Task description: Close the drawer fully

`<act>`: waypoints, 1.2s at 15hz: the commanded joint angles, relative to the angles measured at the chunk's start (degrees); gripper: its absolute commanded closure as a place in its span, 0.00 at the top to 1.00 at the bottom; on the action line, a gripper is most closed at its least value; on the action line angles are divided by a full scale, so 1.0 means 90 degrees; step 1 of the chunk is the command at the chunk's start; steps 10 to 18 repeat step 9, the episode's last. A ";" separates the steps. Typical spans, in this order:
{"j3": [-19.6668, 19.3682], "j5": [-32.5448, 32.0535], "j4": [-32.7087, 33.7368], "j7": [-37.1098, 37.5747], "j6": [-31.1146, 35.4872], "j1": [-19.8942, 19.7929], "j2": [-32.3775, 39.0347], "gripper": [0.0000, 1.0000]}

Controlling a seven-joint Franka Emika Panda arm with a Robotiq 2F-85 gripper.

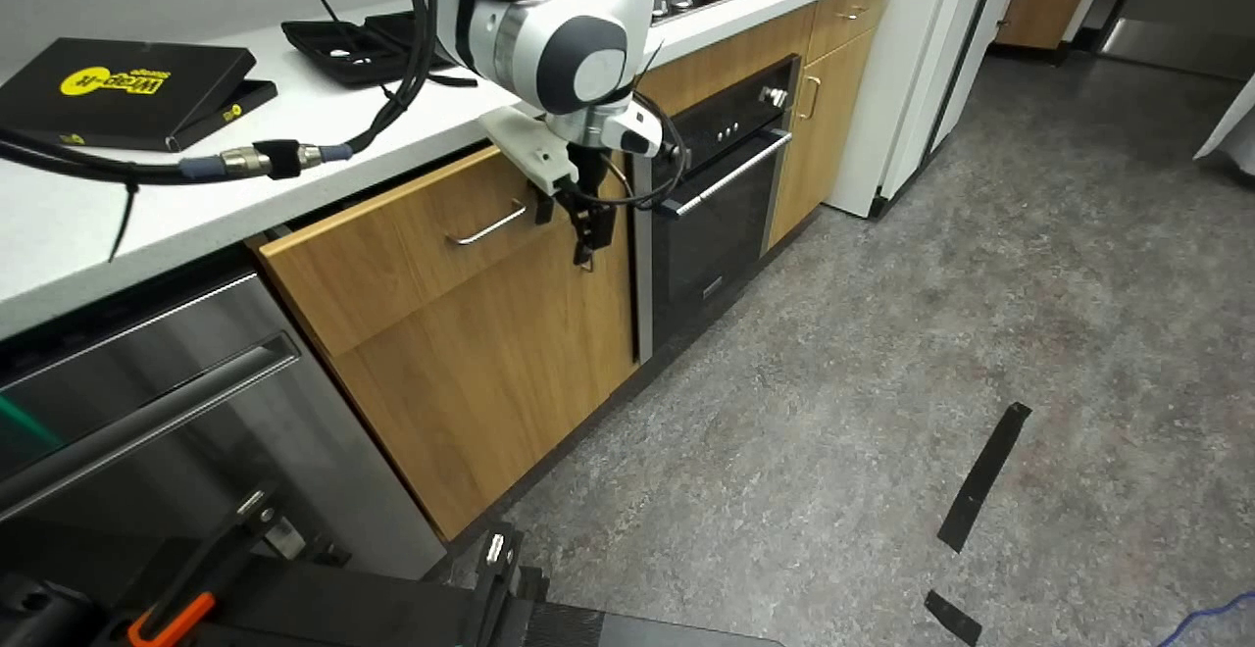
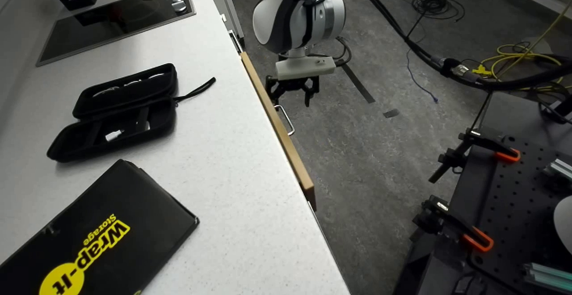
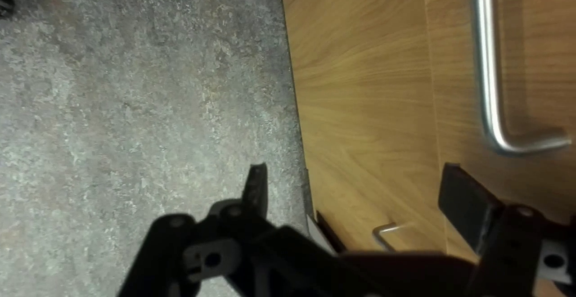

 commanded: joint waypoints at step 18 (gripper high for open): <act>-0.0059 0.0150 0.0331 -0.0113 -0.0299 0.0401 0.0153 1.00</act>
